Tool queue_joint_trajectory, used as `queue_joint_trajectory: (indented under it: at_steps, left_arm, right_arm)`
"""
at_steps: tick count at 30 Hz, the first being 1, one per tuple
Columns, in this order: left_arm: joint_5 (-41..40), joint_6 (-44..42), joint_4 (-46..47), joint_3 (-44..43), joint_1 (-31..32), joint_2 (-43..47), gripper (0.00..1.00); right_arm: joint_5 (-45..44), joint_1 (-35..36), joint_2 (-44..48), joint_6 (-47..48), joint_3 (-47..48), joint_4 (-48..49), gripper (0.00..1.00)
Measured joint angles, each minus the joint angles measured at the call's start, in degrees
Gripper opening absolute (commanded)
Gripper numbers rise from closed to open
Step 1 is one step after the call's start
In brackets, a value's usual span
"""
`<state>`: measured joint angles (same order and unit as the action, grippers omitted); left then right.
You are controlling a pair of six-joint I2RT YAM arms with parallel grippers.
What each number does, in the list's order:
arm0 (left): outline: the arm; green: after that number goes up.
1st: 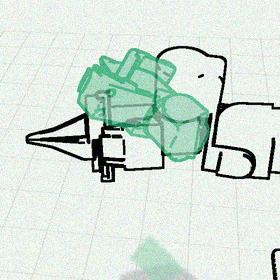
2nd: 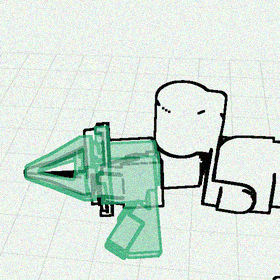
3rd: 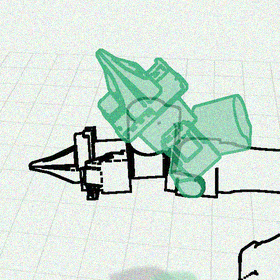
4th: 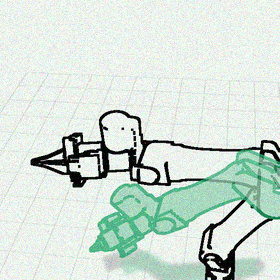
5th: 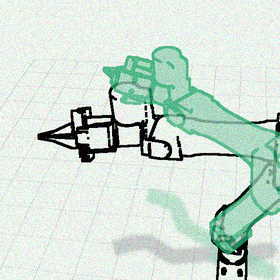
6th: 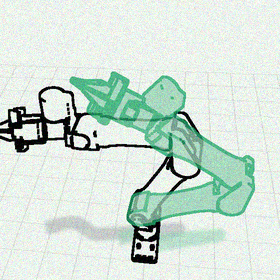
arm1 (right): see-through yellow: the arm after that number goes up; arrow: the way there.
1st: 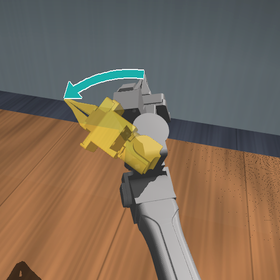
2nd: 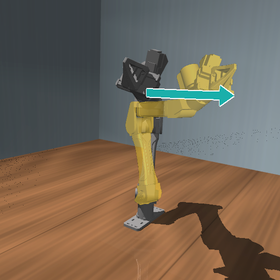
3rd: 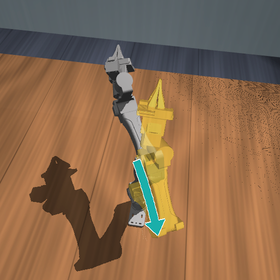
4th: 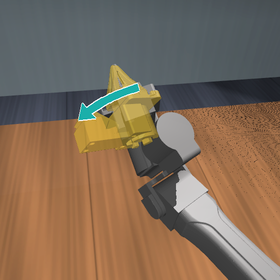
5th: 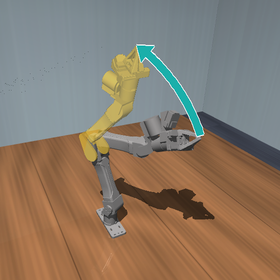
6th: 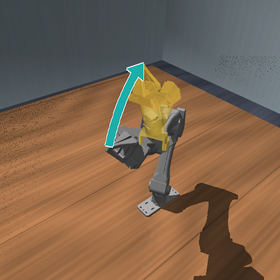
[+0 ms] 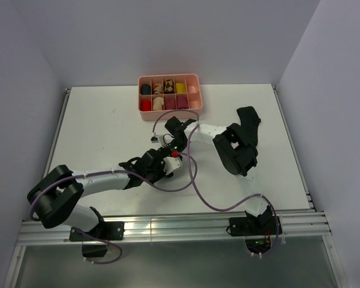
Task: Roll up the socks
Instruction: Roll the sock at the center of the board.
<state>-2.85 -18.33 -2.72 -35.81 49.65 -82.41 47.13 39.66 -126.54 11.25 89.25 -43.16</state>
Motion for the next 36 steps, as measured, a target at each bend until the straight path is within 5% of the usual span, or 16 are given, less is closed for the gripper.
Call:
queue_joint_trajectory:
  at_steps: [5,20,30,36]
  left_arm:
    - [4.7,3.4,-1.7,-1.8,-2.2,-0.5,0.01]
    - [28.2,8.6,-11.7,-13.7,-18.5,-8.4,0.01]
    - [40.5,9.0,-20.9,-22.8,-22.8,-19.6,0.01]
    - [46.4,8.5,-28.3,-30.3,-24.3,-26.8,0.01]
  right_arm:
    - [-3.0,-1.5,6.2,-3.0,-7.0,6.3,0.48]
    - [-22.5,-9.7,37.7,-14.8,-32.9,36.1,0.58]
    - [-30.9,-5.3,51.3,-10.3,-46.5,46.9,0.62]
    - [-36.0,3.4,48.6,-3.8,-45.1,47.3,0.63]
